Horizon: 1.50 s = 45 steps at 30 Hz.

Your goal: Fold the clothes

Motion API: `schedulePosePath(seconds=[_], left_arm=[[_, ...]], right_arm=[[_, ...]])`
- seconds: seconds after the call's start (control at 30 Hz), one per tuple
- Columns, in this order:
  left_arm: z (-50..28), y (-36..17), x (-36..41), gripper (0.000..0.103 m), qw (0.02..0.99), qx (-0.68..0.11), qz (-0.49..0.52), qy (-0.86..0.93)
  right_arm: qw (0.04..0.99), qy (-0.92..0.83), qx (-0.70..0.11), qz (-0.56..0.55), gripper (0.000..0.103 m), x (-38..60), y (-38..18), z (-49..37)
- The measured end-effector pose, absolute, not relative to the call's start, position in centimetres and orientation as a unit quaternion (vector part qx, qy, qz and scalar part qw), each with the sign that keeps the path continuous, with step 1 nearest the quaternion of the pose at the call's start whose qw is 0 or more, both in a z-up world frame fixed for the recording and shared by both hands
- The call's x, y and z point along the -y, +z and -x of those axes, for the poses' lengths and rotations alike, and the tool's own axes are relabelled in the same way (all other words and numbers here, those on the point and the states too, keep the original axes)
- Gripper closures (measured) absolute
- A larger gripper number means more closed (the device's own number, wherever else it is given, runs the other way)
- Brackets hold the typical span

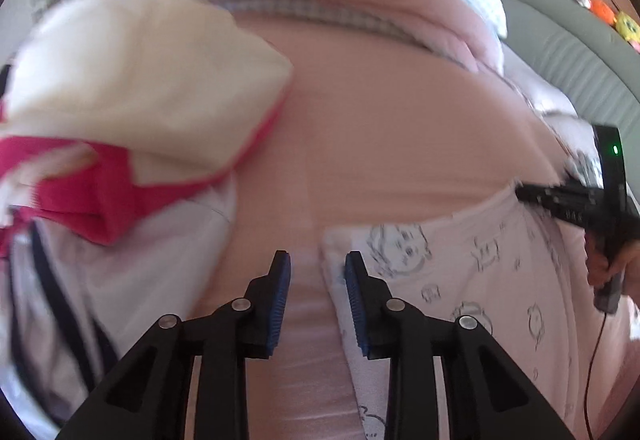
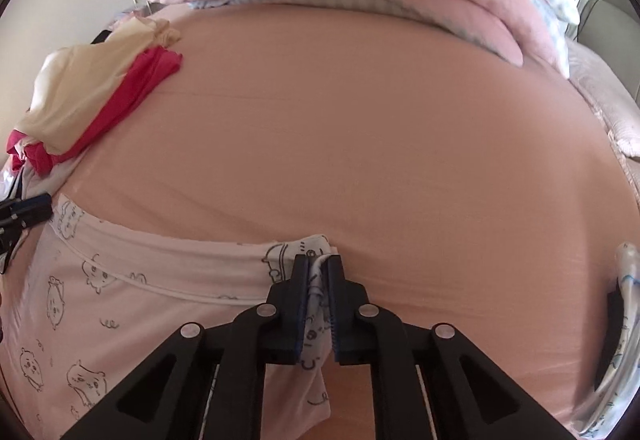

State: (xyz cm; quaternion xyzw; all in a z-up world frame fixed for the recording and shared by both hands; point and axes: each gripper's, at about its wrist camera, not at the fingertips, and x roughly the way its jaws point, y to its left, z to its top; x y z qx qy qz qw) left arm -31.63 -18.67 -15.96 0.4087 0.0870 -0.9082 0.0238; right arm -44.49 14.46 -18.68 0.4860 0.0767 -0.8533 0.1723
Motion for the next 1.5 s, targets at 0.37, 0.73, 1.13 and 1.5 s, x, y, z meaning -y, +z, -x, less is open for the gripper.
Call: schedulePosePath(seconds=[0.37, 0.73, 1.13, 1.5], left_arm=[[28.3, -13.2, 12.0, 0.078, -0.016, -0.011, -0.45, -0.893], [12.7, -14.3, 7.5, 0.078, 0.018, -0.139, -0.515, -0.846], [6.2, -18.4, 9.3, 0.079, -0.04, -0.36, -0.498, -0.788], [6.4, -16.4, 9.0, 0.082, -0.084, -0.353, -0.439, -0.822]], right_arm=[[0.192, -0.861, -0.019, -0.47, 0.064, -15.3, -11.9, 32.9], [0.243, -0.827, -0.075, -0.502, 0.064, -11.2, -14.6, 12.4], [0.247, -0.838, -0.173, -0.454, 0.058, -7.4, -15.4, 6.5], [0.181, -0.855, -0.099, -0.477, 0.078, -9.7, -17.2, 8.0]])
